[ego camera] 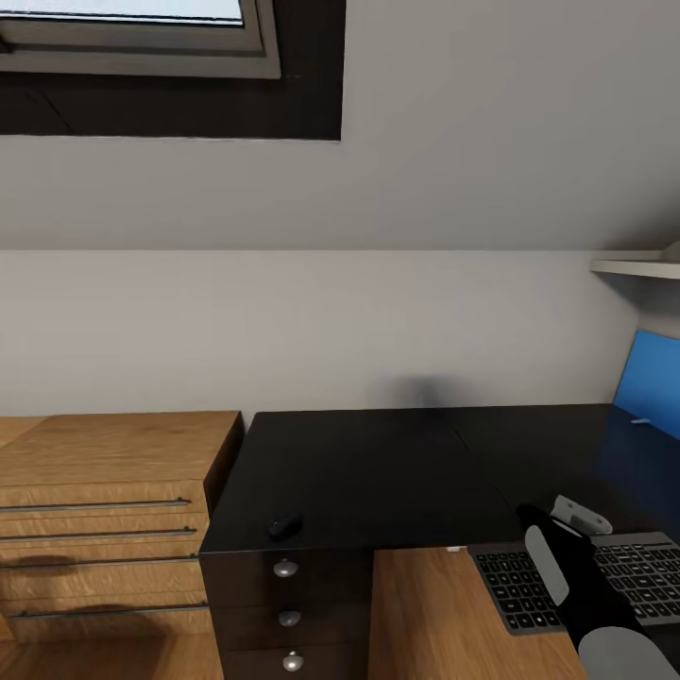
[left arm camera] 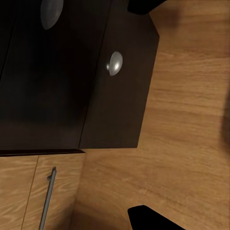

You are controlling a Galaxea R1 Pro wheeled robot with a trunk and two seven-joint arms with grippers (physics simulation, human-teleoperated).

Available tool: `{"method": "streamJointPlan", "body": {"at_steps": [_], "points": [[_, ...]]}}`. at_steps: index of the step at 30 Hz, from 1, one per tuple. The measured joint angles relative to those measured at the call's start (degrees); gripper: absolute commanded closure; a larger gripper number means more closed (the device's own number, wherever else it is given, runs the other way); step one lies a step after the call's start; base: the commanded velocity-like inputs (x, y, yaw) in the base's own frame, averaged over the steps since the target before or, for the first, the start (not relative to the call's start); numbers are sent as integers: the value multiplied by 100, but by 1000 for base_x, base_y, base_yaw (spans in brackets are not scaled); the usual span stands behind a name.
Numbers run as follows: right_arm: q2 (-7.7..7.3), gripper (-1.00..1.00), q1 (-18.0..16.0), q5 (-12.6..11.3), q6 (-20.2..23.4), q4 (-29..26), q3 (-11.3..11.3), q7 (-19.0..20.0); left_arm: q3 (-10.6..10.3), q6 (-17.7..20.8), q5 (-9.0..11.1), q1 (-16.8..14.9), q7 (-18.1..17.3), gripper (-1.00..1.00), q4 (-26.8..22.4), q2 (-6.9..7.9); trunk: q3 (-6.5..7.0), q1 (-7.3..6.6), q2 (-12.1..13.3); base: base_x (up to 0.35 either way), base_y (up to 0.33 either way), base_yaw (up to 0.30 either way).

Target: In the bedroom, organize the workspace by keeping the computer under the desk, ensuring the monitor is on the desk, placing the keyboard on the desk next to the monitor, placing the mouse on the desk next to the keyboard, moving the folder from the swivel chair onto the desk next to the mouse, stacking the notebook on top of the folder with the pen on top of the notebook, and positioning the swivel chair next to the desk.

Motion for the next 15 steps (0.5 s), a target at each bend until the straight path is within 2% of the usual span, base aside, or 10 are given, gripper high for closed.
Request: {"method": "streamJointPlan", "body": {"at_steps": [11, 15], "points": [[3, -100, 0, 14, -5, 3, 3, 3, 1, 0, -1, -3, -1, -100, -1, -4, 0, 0, 1, -21, 12, 0], [58, -100, 0, 241, -12, 10, 75, -8, 1, 0, -2, 0, 1, -100, -1, -4, 0, 2, 1, -198, 134, 0]]}}
